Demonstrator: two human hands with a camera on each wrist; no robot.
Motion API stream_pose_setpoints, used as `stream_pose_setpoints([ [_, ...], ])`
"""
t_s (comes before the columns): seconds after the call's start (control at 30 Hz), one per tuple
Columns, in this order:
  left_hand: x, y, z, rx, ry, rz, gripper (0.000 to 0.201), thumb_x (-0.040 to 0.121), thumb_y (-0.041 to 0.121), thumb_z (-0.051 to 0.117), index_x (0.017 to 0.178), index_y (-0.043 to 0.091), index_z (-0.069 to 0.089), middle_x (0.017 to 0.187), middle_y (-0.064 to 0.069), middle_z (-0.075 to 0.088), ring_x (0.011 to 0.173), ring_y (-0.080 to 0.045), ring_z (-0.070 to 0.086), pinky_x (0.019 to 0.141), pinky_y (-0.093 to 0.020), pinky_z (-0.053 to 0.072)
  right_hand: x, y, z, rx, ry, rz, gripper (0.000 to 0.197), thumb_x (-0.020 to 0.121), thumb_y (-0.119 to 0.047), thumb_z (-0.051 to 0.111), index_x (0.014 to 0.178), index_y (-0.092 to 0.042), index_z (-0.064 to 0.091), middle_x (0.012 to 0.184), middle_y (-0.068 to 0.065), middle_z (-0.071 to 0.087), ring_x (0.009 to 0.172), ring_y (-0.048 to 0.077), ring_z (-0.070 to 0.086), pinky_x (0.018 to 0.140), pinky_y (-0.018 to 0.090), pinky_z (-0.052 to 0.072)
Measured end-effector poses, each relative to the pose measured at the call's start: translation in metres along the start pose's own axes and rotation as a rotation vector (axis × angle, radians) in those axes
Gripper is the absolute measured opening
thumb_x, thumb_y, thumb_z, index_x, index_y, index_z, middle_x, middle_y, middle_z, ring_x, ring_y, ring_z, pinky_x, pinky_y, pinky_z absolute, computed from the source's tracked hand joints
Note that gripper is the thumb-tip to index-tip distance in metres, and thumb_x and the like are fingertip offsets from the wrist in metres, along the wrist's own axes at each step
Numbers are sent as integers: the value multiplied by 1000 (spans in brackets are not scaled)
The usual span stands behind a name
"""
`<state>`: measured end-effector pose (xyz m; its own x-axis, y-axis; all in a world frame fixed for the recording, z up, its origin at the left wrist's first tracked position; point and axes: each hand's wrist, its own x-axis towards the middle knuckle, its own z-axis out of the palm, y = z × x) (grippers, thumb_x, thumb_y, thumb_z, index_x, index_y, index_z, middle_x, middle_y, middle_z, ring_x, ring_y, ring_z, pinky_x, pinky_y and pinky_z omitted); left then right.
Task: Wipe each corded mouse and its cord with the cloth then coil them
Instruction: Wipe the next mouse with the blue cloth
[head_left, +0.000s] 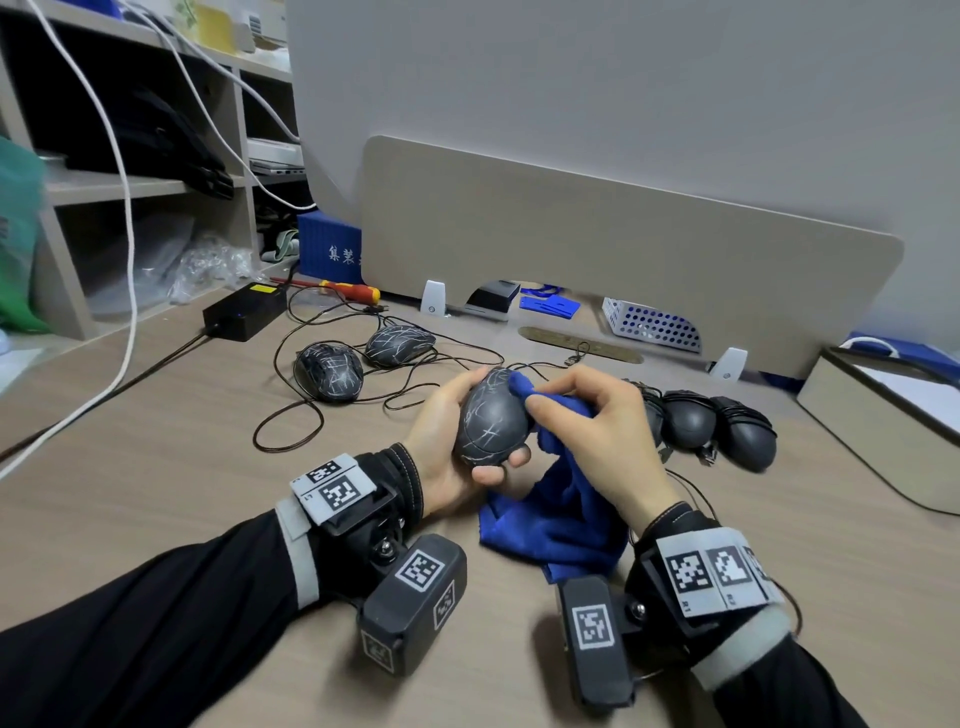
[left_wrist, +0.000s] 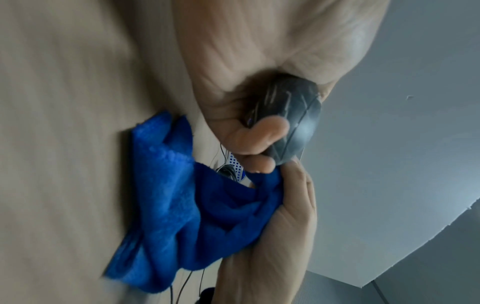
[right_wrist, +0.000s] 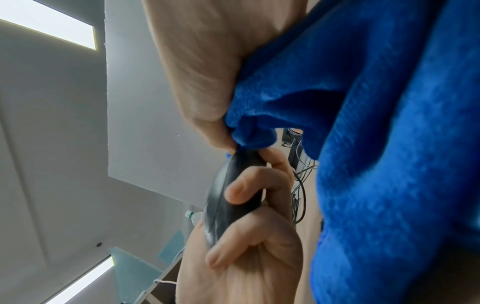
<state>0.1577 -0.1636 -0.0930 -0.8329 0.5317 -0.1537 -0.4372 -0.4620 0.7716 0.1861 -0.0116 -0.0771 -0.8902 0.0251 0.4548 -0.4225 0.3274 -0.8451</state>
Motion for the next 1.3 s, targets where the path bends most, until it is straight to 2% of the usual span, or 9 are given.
stream_pose_setpoints([
  [0.13,0,1,-2,8,57,-23,45,94,48,45,80,9,65,64,-8,55,43,-20,48,33,-12,21,-5,-14,10,43,-174,-12,7,83,4,72,79,-2,70,69,14,66,59,23,63,57,37,56],
  [0.2,-2,1,0,33,-17,-30,44,92,48,45,88,9,64,70,-11,54,45,-21,46,32,-10,21,1,-9,6,-21,-24,-38,9,83,2,72,77,-4,71,67,2,66,63,11,60,59,26,53],
  [0.3,-4,0,2,24,-91,-21,43,89,48,47,101,10,61,80,-13,55,46,-22,48,28,-11,22,6,-2,-3,36,133,-14,10,84,5,69,75,2,67,61,9,60,55,12,54,54,20,48],
  [0.47,-2,5,-6,-51,-32,-10,46,95,48,42,94,5,60,71,-10,56,44,-20,49,27,-13,21,-4,-8,7,70,-148,40,9,86,6,68,78,2,64,65,8,66,59,26,70,57,31,52],
  [0.63,-7,2,2,30,-121,-48,45,95,47,40,106,8,60,84,-14,55,46,-21,48,27,-11,22,6,2,-7,-34,127,0,11,82,2,69,73,-1,64,54,4,60,54,18,57,56,29,50],
  [0.8,-4,4,-1,-18,-87,-15,43,92,45,42,95,7,60,71,-11,52,44,-21,47,28,-12,17,-2,-10,2,-14,-73,-9,12,84,7,67,74,4,60,54,-1,56,51,10,51,53,20,44],
  [1.1,-2,0,1,84,-164,-16,48,94,51,44,112,10,60,88,-14,60,49,-22,48,29,-12,23,8,-6,-15,13,170,55,5,88,-4,68,84,-1,67,62,17,63,56,14,59,58,24,51],
  [1.2,0,-4,0,169,-199,-21,52,91,59,49,112,14,61,93,-14,62,54,-24,50,29,-14,26,11,-6,-19,101,270,64,5,89,-13,71,88,-8,68,64,10,66,63,18,63,66,31,54],
  [1.3,0,-7,1,244,-192,-11,53,90,64,45,107,16,61,92,-15,59,52,-24,52,30,-13,25,9,-6,-17,-10,168,32,5,86,-9,73,82,-12,72,73,5,70,71,12,64,69,27,53],
])
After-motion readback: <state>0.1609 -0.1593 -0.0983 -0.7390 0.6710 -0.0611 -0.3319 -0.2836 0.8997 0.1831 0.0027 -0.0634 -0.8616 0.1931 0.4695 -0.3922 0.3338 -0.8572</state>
